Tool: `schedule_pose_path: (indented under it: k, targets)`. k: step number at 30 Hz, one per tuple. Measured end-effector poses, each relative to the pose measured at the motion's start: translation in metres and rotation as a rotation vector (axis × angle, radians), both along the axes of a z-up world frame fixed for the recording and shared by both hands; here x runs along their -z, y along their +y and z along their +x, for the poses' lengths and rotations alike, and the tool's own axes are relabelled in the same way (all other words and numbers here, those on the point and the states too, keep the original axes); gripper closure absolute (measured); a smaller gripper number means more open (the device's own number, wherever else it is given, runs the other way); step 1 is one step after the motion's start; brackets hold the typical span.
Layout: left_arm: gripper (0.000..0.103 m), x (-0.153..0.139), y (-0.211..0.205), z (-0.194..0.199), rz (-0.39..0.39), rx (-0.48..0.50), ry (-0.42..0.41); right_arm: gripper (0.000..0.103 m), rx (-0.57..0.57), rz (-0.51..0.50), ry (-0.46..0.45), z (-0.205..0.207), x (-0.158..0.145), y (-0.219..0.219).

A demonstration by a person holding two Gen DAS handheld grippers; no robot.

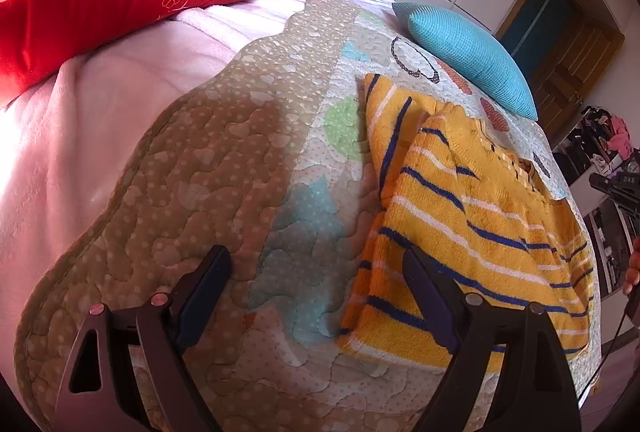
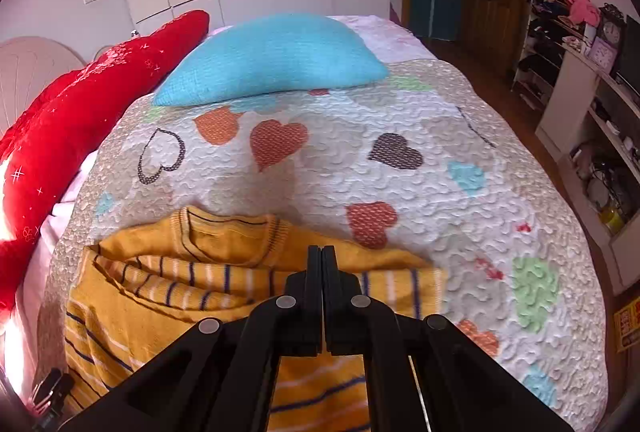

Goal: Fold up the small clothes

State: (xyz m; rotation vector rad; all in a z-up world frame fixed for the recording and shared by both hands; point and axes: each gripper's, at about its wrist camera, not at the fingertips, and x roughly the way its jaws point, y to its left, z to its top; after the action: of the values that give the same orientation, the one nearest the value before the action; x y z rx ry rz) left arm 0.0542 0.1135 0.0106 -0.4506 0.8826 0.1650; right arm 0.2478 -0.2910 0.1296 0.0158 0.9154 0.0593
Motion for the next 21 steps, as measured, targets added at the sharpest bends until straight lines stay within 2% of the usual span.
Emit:
schedule_pose_path:
  k: [2,5,6,7,10,11,12,13,14,15,17,21]
  targets:
    - [0.016,0.000,0.000,-0.001,-0.001,-0.003,-0.002,0.102,0.055,-0.065,0.003,-0.012,-0.004,-0.025]
    - [0.016,-0.001,-0.001,-0.003,0.006,-0.010,-0.006,0.102,0.149,-0.300,0.036,-0.025,0.001,-0.055]
    - [0.016,-0.001,-0.001,-0.003,0.008,-0.011,-0.007,0.102,0.162,-0.338,0.050,-0.030,0.004,-0.061]
    - [0.016,-0.002,-0.002,-0.004,0.010,-0.013,-0.009,0.102,0.163,-0.337,0.060,-0.034,0.006,-0.067]
    - [0.016,-0.004,0.000,-0.006,0.004,-0.022,-0.017,0.097,0.146,-0.230,0.052,-0.049,0.006,-0.073]
    - [0.016,-0.005,0.000,-0.006,0.001,-0.024,-0.021,0.088,0.126,-0.187,0.053,-0.052,0.007,-0.070]
    - [0.016,-0.006,0.000,-0.007,0.000,-0.024,-0.024,0.072,0.094,-0.149,0.069,-0.054,0.009,-0.064]
    - [0.016,-0.006,0.000,-0.007,0.002,-0.024,-0.027,0.064,0.074,-0.148,0.085,-0.055,0.013,-0.057]
    - [0.016,-0.007,0.000,-0.008,0.005,-0.023,-0.028,0.052,0.081,-0.186,0.072,-0.059,0.017,-0.053]
    - [0.016,-0.007,0.000,-0.008,0.010,-0.025,-0.029,0.045,0.103,-0.247,0.052,-0.062,0.022,-0.053]
    - [0.016,-0.010,0.001,-0.010,0.032,-0.032,-0.039,0.044,0.167,-0.328,0.055,-0.064,0.039,-0.066]
    - [0.016,-0.016,0.009,-0.012,0.050,-0.065,-0.058,0.044,0.321,-0.244,0.129,-0.061,0.077,-0.135]
